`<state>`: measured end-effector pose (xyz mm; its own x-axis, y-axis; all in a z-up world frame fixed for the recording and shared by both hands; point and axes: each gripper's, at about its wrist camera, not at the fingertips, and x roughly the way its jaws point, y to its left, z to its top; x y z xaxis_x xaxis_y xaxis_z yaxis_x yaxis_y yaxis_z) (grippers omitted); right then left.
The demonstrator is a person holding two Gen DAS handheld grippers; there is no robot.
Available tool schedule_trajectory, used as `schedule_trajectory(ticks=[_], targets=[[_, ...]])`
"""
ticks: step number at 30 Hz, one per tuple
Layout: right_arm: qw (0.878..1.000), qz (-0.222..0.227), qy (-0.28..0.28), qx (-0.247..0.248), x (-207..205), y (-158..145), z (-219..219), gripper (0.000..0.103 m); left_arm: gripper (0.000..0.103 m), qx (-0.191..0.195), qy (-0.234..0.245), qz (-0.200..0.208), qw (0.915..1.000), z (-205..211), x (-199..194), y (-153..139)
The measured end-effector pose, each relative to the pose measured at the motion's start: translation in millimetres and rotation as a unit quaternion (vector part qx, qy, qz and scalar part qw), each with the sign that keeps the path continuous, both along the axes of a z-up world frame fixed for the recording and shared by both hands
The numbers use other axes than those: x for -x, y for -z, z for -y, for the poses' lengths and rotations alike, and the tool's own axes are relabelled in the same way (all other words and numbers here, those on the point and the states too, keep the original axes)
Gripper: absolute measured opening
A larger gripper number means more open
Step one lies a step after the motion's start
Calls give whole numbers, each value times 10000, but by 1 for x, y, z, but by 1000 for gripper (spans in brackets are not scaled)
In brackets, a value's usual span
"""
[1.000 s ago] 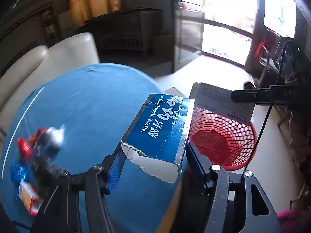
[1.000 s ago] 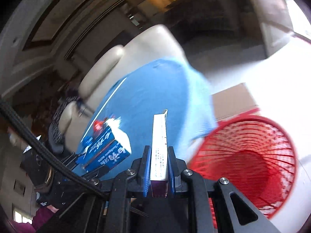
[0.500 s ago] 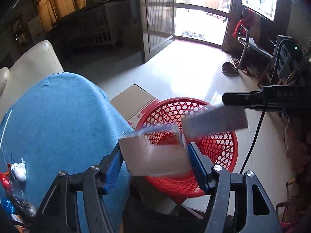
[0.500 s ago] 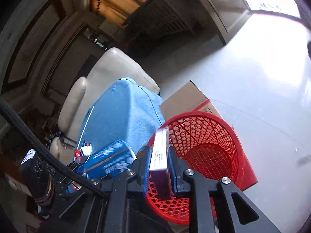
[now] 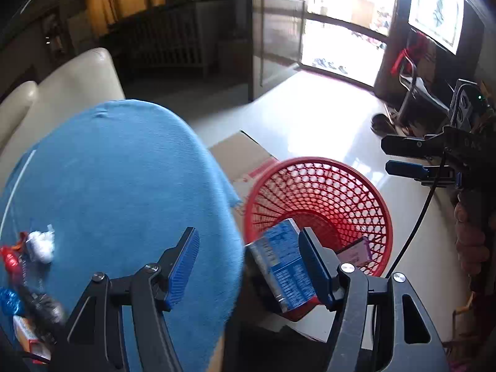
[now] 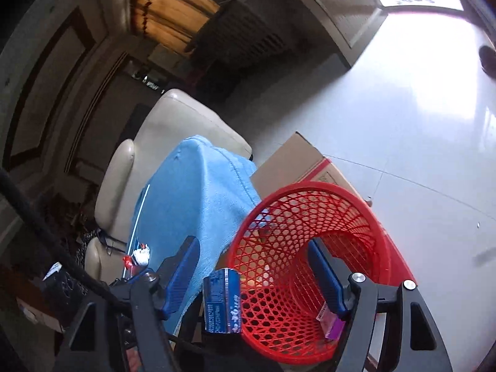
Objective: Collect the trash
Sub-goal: 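Carry both boxes to the red wastebasket and open both tools to drop them, then return both tools to the table and close the right tool on the black bag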
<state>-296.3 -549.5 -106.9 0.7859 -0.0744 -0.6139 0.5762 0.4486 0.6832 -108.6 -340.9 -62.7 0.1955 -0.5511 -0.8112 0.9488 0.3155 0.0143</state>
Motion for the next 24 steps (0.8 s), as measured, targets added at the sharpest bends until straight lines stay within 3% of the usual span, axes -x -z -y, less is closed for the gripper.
schedule_trajectory(ticks=[11,17,24], targets=[[9953,-4,-764,595,-60,-27,-43,76,70,351,-1190,312,9918,-82,-56,-26],[9887,-31,-1307,739,-105,-34,-74,76,71,355,-1919,580,9791,-136,-87,-27],[9753,-31,-2040,846,-163,-42,-115,76,72,383,-2860,622,9554,-210,-121,-24]])
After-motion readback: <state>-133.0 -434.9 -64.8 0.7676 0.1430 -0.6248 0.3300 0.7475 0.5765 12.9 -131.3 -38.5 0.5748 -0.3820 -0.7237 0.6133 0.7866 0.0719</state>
